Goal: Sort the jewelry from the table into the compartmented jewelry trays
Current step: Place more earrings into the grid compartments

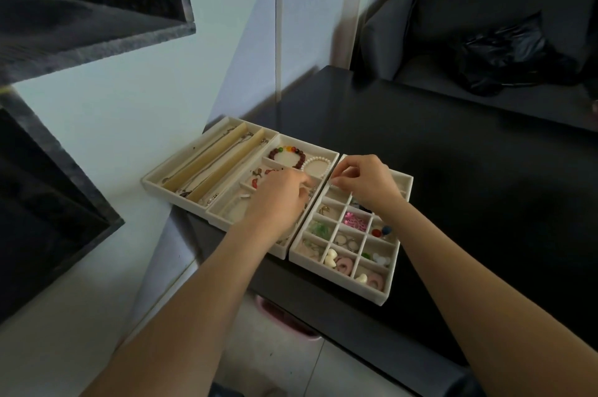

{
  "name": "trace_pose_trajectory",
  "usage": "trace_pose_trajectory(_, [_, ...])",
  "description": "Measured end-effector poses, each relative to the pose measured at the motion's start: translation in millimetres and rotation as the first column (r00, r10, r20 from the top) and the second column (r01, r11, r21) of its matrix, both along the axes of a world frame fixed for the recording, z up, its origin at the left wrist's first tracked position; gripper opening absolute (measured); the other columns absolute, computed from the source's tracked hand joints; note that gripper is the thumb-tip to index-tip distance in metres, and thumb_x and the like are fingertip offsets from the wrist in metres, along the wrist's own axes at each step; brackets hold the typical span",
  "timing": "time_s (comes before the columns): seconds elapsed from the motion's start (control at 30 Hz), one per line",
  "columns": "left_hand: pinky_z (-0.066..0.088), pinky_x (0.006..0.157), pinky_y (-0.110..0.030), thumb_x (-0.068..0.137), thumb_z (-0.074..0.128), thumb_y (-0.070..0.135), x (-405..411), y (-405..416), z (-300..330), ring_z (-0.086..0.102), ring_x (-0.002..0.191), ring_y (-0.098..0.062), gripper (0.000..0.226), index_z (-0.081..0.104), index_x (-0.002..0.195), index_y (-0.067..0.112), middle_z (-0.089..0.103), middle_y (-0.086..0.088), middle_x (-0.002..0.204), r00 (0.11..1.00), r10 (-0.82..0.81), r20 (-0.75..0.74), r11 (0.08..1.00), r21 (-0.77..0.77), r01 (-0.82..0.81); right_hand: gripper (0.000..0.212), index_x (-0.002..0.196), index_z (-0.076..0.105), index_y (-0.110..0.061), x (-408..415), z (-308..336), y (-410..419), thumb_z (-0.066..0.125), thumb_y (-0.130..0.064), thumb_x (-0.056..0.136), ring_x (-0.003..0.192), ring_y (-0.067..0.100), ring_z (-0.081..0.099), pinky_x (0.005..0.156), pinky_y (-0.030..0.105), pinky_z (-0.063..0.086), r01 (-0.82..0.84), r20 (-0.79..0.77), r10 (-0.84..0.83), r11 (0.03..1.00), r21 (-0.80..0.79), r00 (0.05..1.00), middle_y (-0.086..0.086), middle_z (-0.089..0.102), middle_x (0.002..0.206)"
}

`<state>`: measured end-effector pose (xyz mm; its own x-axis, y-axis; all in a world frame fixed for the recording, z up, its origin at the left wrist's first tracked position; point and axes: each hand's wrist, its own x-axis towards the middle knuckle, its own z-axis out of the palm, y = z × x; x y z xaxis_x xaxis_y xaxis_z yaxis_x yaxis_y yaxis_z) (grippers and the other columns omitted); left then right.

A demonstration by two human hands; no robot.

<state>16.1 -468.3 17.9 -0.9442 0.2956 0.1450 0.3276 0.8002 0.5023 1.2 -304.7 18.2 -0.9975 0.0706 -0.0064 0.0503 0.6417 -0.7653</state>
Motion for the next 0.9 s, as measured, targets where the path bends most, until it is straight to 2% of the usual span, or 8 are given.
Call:
trace_pose_trajectory(0.07, [0.037,0.054,-0.011,0.094,0.053,0.013,1,-1,-1,0.047,0.067,0.0,0.03,0.059,0.123,0.018,0.067,0.0,0.107,1.0,-0.005,-0.003,0.999,-0.038,0.005,0.007,0.085,0.065,-0.018,-1,-6,-2,0.065,-0.011,0.087,0.081,0.007,0.063,0.065,0.017,0.049,-0.038,-0.001,0.039,0.988,0.147,0.999,-0.001,0.067,0.09])
trace_pose_trajectory(0.13, [0.038,0.057,-0.012,0.094,0.053,0.013,1,-2,-1,0.048,0.069,0.0,0.031,0.059,0.123,0.019,0.066,0.001,0.109,1.0,-0.01,-0.011,0.998,-0.055,0.009,0.009,0.086,0.066,-0.021,-1,-10,-4,0.064,-0.012,0.088,0.087,0.01,0.063,0.075,0.027,0.055,-0.047,-0.014,0.053,0.96,0.277,0.999,-0.002,0.066,0.096])
trace_pose_trajectory(0.23, [0.037,0.053,-0.013,0.094,0.052,0.013,1,-3,-2,0.045,0.059,0.001,0.029,0.061,0.121,0.019,0.067,0.0,0.105,0.999,-0.036,-0.003,0.996,-0.079,0.035,0.008,0.086,0.067,-0.023,-2,-10,-7,0.064,-0.015,0.088,0.087,0.012,0.063,0.079,0.034,0.056,-0.056,-0.009,0.063,0.929,0.365,0.998,-0.003,0.064,0.097])
trace_pose_trajectory(0.3, [0.04,0.055,-0.014,0.094,0.052,0.013,1,-4,-2,0.046,0.06,0.001,0.029,0.063,0.12,0.02,0.068,0.0,0.103,0.999,-0.051,0.011,0.995,-0.091,0.051,0.007,0.088,0.068,-0.021,-3,-9,-8,0.065,-0.015,0.087,0.086,0.012,0.062,0.079,0.033,0.055,-0.087,0.027,0.083,0.919,0.385,0.996,-0.004,0.064,0.095])
trace_pose_trajectory(0.4, [0.049,0.072,-0.021,0.093,0.053,0.011,1,-3,-4,0.054,0.075,-0.006,0.03,0.063,0.12,0.021,0.068,-0.002,0.107,0.998,-0.06,0.016,0.993,-0.096,0.061,0.007,0.088,0.07,-0.018,-6,-9,-9,0.066,-0.014,0.086,0.084,0.01,0.061,0.077,0.029,0.054,-0.118,0.062,0.102,0.917,0.381,0.993,-0.005,0.062,0.092])
trace_pose_trajectory(0.53, [0.053,0.083,-0.029,0.092,0.053,0.006,-1,-2,-5,0.062,0.089,-0.013,0.034,0.062,0.122,0.02,0.066,-0.003,0.115,0.998,-0.061,0.017,0.993,-0.101,0.062,0.008,0.08,0.066,-0.018,-11,-4,-7,0.066,-0.012,0.086,0.071,0.001,0.053,0.061,0.015,0.041,-0.13,0.098,0.106,0.949,0.288,0.99,-0.011,0.056,0.077])
trace_pose_trajectory(0.73, [0.052,0.076,-0.024,0.094,0.051,0.008,1,-4,-6,0.052,0.072,-0.007,0.035,0.06,0.125,0.021,0.066,-0.004,0.113,0.996,-0.089,0.029,0.989,-0.116,0.092,0.015,0.075,0.065,-0.019,-14,-11,-3,0.064,-0.01,0.087,0.072,0.001,0.054,0.059,0.015,0.039,-0.098,0.127,0.062,0.948,0.302,0.99,-0.008,0.06,0.082])
trace_pose_trajectory(0.9, [0.053,0.086,-0.031,0.093,0.051,0.008,1,-3,-5,0.062,0.094,-0.014,0.036,0.06,0.125,0.021,0.066,-0.005,0.113,0.994,-0.103,0.039,0.985,-0.134,0.107,0.012,0.088,0.071,-0.02,-10,-17,-6,0.063,-0.011,0.088,0.083,0.011,0.062,0.068,0.025,0.05,-0.054,0.038,0.042,0.898,0.436,0.998,-0.005,0.062,0.095])
